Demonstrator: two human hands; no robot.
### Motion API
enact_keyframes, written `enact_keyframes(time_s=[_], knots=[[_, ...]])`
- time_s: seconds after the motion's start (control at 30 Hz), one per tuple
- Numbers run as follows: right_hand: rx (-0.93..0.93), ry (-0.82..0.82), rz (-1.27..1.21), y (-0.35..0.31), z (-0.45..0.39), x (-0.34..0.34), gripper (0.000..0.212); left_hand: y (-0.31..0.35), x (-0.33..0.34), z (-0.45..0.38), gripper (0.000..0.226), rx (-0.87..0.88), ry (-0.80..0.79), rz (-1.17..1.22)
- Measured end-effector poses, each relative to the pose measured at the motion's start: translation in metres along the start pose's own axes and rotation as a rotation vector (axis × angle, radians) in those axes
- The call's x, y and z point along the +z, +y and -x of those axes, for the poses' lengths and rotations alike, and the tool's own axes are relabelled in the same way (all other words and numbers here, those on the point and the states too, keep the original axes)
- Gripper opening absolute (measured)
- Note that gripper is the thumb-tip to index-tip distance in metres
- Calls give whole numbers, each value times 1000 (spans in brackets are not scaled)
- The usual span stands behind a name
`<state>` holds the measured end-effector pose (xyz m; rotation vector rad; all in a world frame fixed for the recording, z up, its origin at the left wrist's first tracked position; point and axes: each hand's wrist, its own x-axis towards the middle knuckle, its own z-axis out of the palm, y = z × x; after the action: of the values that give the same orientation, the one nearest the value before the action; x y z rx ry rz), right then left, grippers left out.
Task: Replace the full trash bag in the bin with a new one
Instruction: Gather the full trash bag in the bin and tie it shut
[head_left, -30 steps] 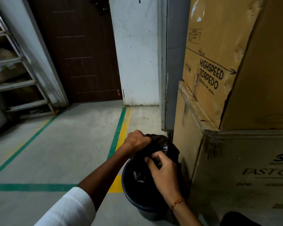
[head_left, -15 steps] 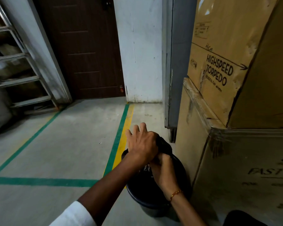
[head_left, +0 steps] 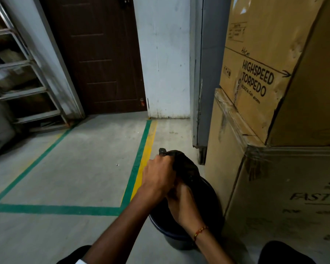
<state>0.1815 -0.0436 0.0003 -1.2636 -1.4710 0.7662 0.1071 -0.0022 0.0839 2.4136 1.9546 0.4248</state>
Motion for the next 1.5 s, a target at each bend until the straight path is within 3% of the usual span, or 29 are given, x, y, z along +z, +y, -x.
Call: enact_keyframes(time_s=[0.1,0.2,0.33,0.4,0.57,0.63,0.7,0.77,0.93,1.2,1.37,1.5], knots=[[-20,-22,-79,1,0,-7,35,-11,6,0,20,-11,48,148],[-1,-23,-70,9,-1,-18,26,-16,7,4,20,-32,98,255],[106,152,-203,4,-18,-40,21,-23,10,10,15,-12,171,336],[106,145,-189,-7,-35,-53,17,-29,17,12,14,17,182,373],[106,-412,28,-34,-75,-61,63,-38,28,14,22,116,149,497],[102,-574,124,-41,-85,-63,62,-40,30,14,18,149,137,532],[107,-635,125,-40,-91,-63,48,-44,30,13,16,146,129,571],[125,-609,45,-35,-92,-61,34,-47,29,14,18,118,99,647],[145,-331,-55,-13,-86,-53,14,-47,29,18,29,1,56,800],[93,-17,-72,-1,-64,-37,35,-37,42,22,23,-179,165,1040],[201,32,-292,2,-51,-35,22,-43,54,24,18,-332,211,1219],[182,37,-357,0,-48,-28,26,-38,58,20,23,-289,220,1165]])
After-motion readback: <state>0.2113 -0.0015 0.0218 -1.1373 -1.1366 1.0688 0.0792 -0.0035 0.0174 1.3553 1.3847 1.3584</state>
